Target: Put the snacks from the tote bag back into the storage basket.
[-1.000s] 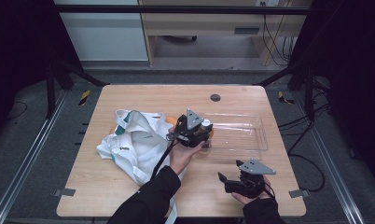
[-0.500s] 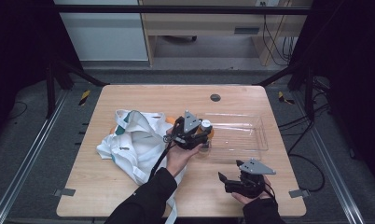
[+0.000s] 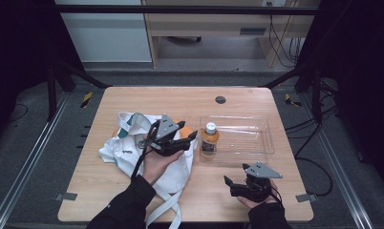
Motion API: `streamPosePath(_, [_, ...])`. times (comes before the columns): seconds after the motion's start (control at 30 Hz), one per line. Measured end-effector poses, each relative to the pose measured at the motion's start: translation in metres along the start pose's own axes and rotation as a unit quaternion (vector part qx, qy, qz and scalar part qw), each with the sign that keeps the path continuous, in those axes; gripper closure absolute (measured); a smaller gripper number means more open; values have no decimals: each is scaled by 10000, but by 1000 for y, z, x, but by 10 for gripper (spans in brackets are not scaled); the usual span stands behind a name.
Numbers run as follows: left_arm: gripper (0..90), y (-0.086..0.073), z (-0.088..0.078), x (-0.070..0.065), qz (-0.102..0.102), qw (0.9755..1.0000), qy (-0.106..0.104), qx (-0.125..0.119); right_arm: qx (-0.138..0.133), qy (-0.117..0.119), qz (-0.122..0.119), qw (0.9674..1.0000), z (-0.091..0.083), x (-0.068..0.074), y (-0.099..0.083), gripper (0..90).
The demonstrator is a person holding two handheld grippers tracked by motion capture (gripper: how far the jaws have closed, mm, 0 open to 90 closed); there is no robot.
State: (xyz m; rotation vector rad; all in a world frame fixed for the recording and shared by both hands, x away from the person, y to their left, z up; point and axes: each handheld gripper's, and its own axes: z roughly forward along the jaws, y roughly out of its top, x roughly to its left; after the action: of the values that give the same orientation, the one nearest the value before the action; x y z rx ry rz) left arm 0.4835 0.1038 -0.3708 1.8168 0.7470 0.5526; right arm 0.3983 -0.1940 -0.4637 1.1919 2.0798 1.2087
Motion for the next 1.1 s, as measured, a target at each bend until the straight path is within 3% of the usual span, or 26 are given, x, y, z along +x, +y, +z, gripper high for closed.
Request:
streamPosePath(0.37, [373,-25,-49,25,140,9994,140,296,18,-28,16,10000,1,1,0,178])
streamPosePath(0.63, [356,-47,-67,32,128,9992,6,391,32,-46,14,10000,1,1,0,177])
streamPosePath(1.1, [328,-88,-92,49,-25,9974,209,695,9,-68,6,10000,1,0,0,177])
